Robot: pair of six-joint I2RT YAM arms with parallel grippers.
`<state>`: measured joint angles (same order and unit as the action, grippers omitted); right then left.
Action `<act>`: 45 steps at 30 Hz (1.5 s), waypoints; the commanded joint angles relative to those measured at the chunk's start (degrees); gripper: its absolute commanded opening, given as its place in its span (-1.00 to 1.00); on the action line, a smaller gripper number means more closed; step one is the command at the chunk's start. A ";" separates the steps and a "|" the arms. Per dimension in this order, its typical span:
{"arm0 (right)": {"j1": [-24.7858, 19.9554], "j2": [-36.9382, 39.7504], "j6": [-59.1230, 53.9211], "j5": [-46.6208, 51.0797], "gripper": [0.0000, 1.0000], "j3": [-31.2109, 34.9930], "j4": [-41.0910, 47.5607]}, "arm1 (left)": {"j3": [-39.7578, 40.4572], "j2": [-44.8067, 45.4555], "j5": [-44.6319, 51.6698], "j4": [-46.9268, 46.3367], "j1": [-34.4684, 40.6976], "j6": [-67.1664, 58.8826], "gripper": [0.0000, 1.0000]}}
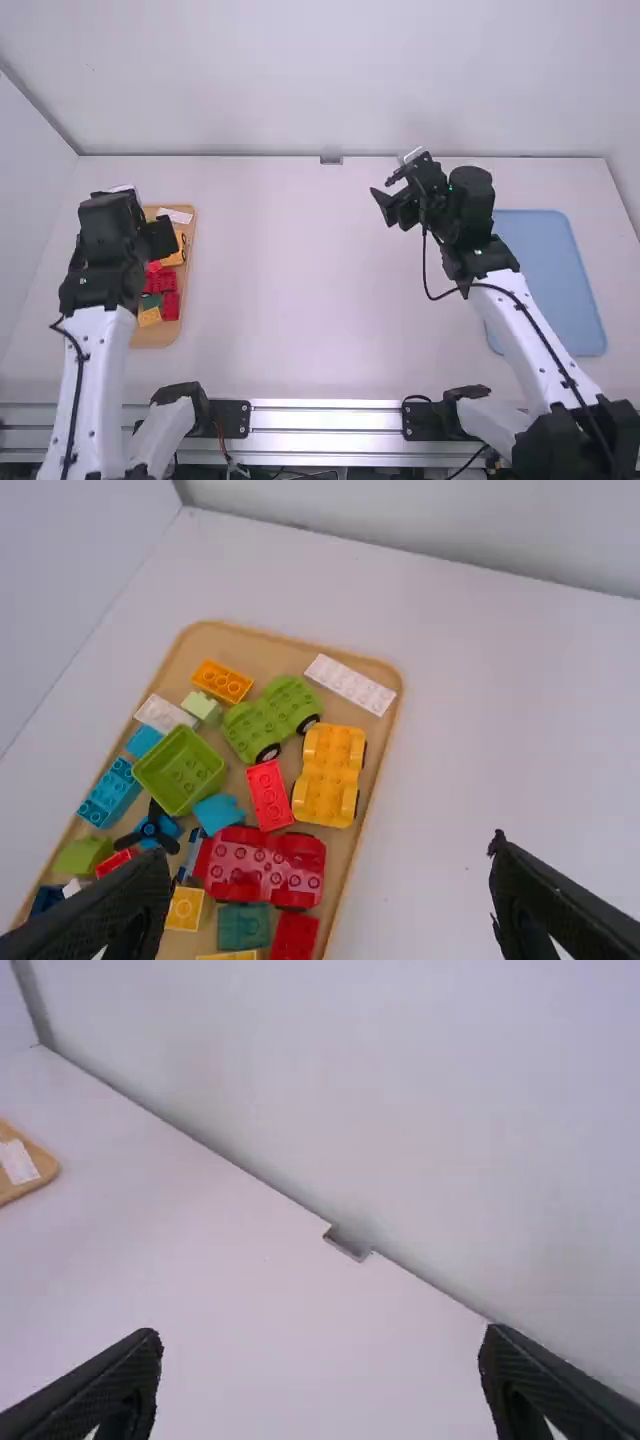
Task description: Assemble lego blocks to make yellow taxi
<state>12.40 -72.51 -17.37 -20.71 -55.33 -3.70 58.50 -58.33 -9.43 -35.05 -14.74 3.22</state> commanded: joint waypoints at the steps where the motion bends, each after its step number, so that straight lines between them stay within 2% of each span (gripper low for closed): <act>1: 0.75 -3.18 -1.76 -2.38 0.76 -4.17 -0.12 | 4.67 -4.21 2.31 -1.23 -2.26 -0.08 0.76; 5: 1.33 -6.95 -2.71 -3.64 0.85 -7.13 0.16 | 8.06 -8.76 -0.38 -0.66 -2.80 0.42 0.85; 9: 1.78 -9.64 -3.42 -6.60 0.91 -9.24 0.58 | 9.52 -11.11 -1.76 -0.32 -3.54 7.34 0.91; 11: 2.02 -10.58 -5.93 -10.20 0.94 -10.20 1.35 | 9.86 -12.15 -1.75 -0.11 -4.18 7.01 0.94; 14: 2.17 -11.13 -10.28 -18.49 0.96 -11.01 3.39 | 10.34 -13.27 -1.87 -0.66 -4.08 5.18 0.96; 16: 2.15 -11.60 -11.59 -29.08 0.98 -11.41 4.22 | 10.87 -15.22 -1.85 -1.96 -4.73 4.65 0.98; 20: 1.88 -11.58 -9.40 -37.59 0.98 -11.47 4.35 | 11.61 -18.88 0.92 -2.71 -5.92 1.53 0.98; 22: 2.51 -11.58 -7.67 -36.98 0.98 -11.58 4.42 | 12.41 -20.94 3.96 -3.48 -6.64 -0.85 0.98; 24: 5.07 -11.61 -5.84 -33.09 0.98 -12.20 5.55 | 14.56 -25.35 7.54 -5.35 -7.32 -3.30 0.98; 28: 9.11 -11.61 -6.99 -27.12 0.98 -13.81 8.37 | 17.05 -29.86 7.26 -8.15 -7.39 -3.10 0.98; 31: 14.34 -11.61 -9.77 -18.43 0.98 -16.41 11.98 | 19.76 -34.82 7.48 -11.58 -7.41 -5.77 0.98; 36: 18.84 -13.33 -10.12 -13.42 0.98 -18.27 11.54 | 22.45 -40.06 6.88 -12.79 -7.50 -7.93 0.98; 37: 19.76 -14.51 -10.40 -12.87 0.98 -19.17 11.56 | 22.71 -40.54 6.88 -11.82 -7.58 -7.61 0.85; 40: 20.55 -15.80 -10.45 -12.28 0.98 -20.11 11.74 | 22.67 -40.46 6.05 -9.05 -8.28 -3.69 0.82; 42: 20.57 -17.31 -9.88 -12.41 0.98 -21.14 11.76 | 22.64 -39.63 1.38 -8.11 -9.79 3.34 0.92; 45: 20.00 -18.73 -9.88 -12.41 0.97 -22.29 12.35 | 22.58 -38.10 2.01 -9.97 -12.85 5.42 1.00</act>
<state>32.84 -90.24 -27.38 -33.78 -74.91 8.36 80.05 -98.78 -5.63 -44.01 -24.77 4.14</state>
